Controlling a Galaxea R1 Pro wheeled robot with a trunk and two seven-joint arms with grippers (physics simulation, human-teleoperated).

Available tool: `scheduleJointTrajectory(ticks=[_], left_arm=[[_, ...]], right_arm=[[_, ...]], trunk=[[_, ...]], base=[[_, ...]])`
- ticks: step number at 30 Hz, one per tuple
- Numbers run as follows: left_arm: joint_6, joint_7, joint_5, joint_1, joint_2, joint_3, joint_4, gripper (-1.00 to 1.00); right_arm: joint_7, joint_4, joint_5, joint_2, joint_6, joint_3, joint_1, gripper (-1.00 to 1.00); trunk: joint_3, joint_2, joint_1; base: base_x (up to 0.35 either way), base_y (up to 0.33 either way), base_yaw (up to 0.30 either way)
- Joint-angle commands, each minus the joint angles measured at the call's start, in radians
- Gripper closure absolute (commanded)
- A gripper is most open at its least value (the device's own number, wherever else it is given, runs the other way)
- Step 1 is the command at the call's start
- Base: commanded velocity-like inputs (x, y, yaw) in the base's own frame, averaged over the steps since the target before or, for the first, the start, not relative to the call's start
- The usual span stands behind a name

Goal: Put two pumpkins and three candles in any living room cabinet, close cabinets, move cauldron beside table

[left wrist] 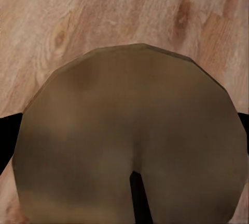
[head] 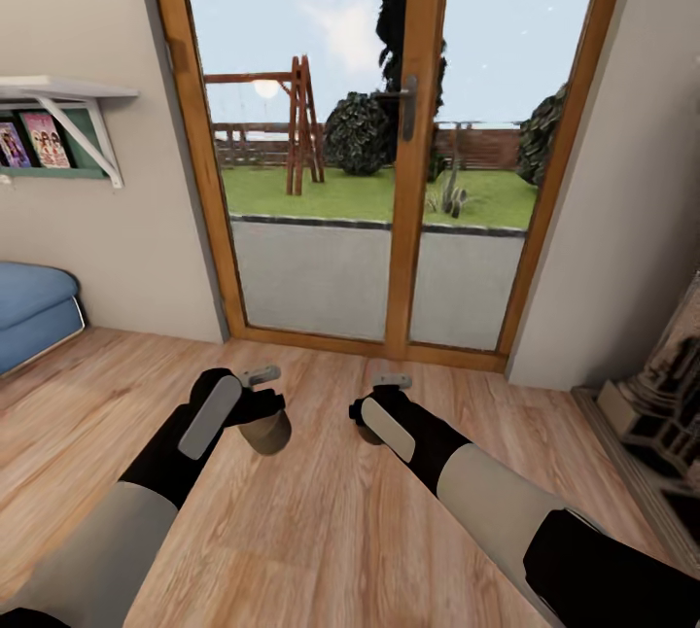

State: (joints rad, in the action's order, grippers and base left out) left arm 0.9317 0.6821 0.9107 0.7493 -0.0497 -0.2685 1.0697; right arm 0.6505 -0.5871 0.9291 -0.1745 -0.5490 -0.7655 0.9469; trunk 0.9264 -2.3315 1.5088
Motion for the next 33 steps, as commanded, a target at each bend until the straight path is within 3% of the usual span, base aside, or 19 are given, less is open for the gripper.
scheduleJointTrajectory(ticks=[1,8,20,33], left_arm=[[0.001,0.010,0.008,0.001,0.000,-0.003,0.002,1.00],[0.001,0.010,0.008,0.001,0.001,-0.003,0.002,1.00],[-0.001,0.010,0.007,0.001,0.002,-0.003,0.002,1.00],[-0.001,0.010,0.008,0.001,0.002,-0.003,0.001,1.00]], right_arm=[[0.006,0.000,0.005,0.000,-0.002,-0.003,0.001,1.00],[-0.036,0.000,0.007,0.000,-0.003,-0.001,0.001,1.00],[-0.033,0.000,0.005,0.000,-0.002,0.000,0.002,1.00],[-0.032,0.000,0.005,0.000,0.000,0.000,0.002,1.00]], trunk=[[0.001,-0.001,-0.001],[-0.002,-0.001,-0.001],[-0.004,-0.001,-0.001],[-0.004,-0.001,-0.001]], base=[[-0.330,0.000,0.000],[-0.302,0.000,-0.142],[-0.058,0.000,-0.032],[-0.306,0.000,0.000]])
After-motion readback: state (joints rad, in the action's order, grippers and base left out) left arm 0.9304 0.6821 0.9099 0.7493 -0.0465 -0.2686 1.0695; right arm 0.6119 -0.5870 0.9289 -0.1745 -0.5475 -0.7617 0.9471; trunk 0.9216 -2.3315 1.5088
